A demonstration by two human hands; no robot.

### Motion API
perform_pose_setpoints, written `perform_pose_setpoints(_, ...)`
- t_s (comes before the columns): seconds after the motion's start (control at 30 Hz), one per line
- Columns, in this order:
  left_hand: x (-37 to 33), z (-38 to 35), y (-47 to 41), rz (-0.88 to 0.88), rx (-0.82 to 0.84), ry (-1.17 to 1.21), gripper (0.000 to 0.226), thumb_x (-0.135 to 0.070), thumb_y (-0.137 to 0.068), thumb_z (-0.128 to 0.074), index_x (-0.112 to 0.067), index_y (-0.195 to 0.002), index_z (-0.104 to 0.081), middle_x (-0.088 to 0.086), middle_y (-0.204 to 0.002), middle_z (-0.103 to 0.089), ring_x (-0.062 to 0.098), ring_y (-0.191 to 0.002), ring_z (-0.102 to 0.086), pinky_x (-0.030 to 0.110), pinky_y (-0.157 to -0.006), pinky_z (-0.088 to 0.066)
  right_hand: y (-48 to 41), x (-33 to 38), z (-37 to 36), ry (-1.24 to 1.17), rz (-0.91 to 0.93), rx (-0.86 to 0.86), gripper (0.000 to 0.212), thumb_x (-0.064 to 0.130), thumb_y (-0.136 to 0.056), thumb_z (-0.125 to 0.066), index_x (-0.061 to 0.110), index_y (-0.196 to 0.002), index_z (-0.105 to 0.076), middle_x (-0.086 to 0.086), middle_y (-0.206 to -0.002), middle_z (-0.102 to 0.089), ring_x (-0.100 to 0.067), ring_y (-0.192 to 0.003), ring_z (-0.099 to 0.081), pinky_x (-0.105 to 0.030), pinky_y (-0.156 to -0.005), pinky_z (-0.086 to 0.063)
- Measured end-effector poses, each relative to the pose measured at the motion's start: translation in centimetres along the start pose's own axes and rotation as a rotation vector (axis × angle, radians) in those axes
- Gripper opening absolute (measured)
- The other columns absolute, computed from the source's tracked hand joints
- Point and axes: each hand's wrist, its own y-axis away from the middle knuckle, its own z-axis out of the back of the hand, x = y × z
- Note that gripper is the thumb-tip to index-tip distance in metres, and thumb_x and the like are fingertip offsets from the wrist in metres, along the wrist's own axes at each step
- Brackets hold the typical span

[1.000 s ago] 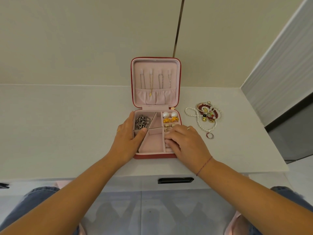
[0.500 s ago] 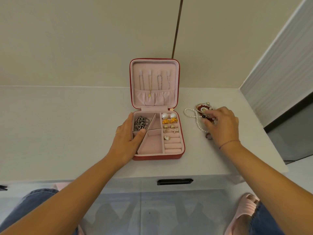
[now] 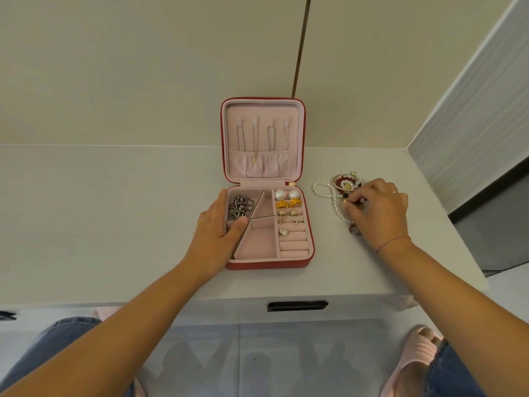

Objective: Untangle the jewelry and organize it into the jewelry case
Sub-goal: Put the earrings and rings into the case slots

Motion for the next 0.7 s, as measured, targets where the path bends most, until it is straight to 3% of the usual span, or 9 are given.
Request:
perform_pose_setpoints(0.1,0.0,0.0,0.0,0.016,-0.003,0.005,0.046,-0.03,-0.1,-0.043,-0.041,-0.138,-0.019,-0.022,-0.124,-0.029,0.017,-0.134,-0.025,0.024,-0.096,-0.02,0.4,1.8,1.0,-0.129,0.055,0.023,0.012,0.016,-0.078,-0.072,0.015,-0.074,-0.061,0.004,-0.087,-0.056,-0.014,-0.082,-0.052,-0.031,-0.084,-0.035)
perform_pose_setpoints(0.2,0.0,0.0,0.0,-0.001,0.004,-0.006,0.046,-0.031,-0.1,-0.043,-0.039,-0.14,-0.022,-0.015,-0.136,-0.038,0.019,-0.134,-0.027,0.025,-0.096,-0.022,1.7,4.5,2.5,-0.232,0.135,0.133,0.01,0.01,-0.078,-0.071,0.011,-0.075,-0.061,0.002,-0.076,-0.064,-0.013,-0.072,-0.059,-0.029,-0.072,-0.049)
perform_pose_setpoints(0.3,-0.2,0.0,0.1,0.047,0.004,-0.006,0.053,-0.029,-0.1,-0.042,-0.027,-0.148,-0.021,-0.007,-0.144,-0.036,0.019,-0.136,-0.025,0.024,-0.096,-0.021,3.0,6.5,2.7,-0.176,0.269,0.265,0.01,0.011,-0.078,-0.071,0.012,-0.075,-0.06,0.001,-0.074,-0.063,-0.015,-0.069,-0.059,-0.028,-0.065,-0.048)
perform_pose_setpoints(0.4,0.0,0.1,0.1,0.018,0.002,-0.015,0.051,-0.031,-0.099,-0.043,-0.029,-0.146,-0.024,-0.012,-0.135,-0.039,0.021,-0.134,-0.029,0.026,-0.097,-0.023,3.4,7.3,2.0,-0.085,0.316,0.349,0.011,0.015,-0.081,-0.069,0.013,-0.079,-0.059,0.005,-0.077,-0.056,-0.015,-0.069,-0.054,-0.026,-0.066,-0.036)
perform_pose_setpoints(0.57,-0.3,0.0,0.1,0.042,-0.002,-0.015,0.054,-0.028,-0.1,-0.043,-0.023,-0.148,-0.021,-0.005,-0.146,-0.036,0.021,-0.136,-0.026,0.024,-0.097,-0.021,3.3,7.4,0.8,-0.052,0.326,0.302,0.013,0.027,-0.082,-0.071,0.015,-0.086,-0.065,0.01,-0.08,-0.049,-0.007,-0.07,-0.042,-0.024,-0.073,-0.025)
perform_pose_setpoints(0.7,0.1,0.0,0.0,0.034,-0.004,-0.022,0.054,-0.03,-0.099,-0.044,-0.025,-0.148,-0.022,-0.004,-0.146,-0.037,0.022,-0.136,-0.027,0.024,-0.097,-0.021,3.4,7.6,0.2,-0.093,0.314,0.257,0.016,0.03,-0.078,-0.074,0.018,-0.08,-0.065,0.007,-0.078,-0.056,-0.01,-0.07,-0.049,-0.025,-0.071,-0.025)
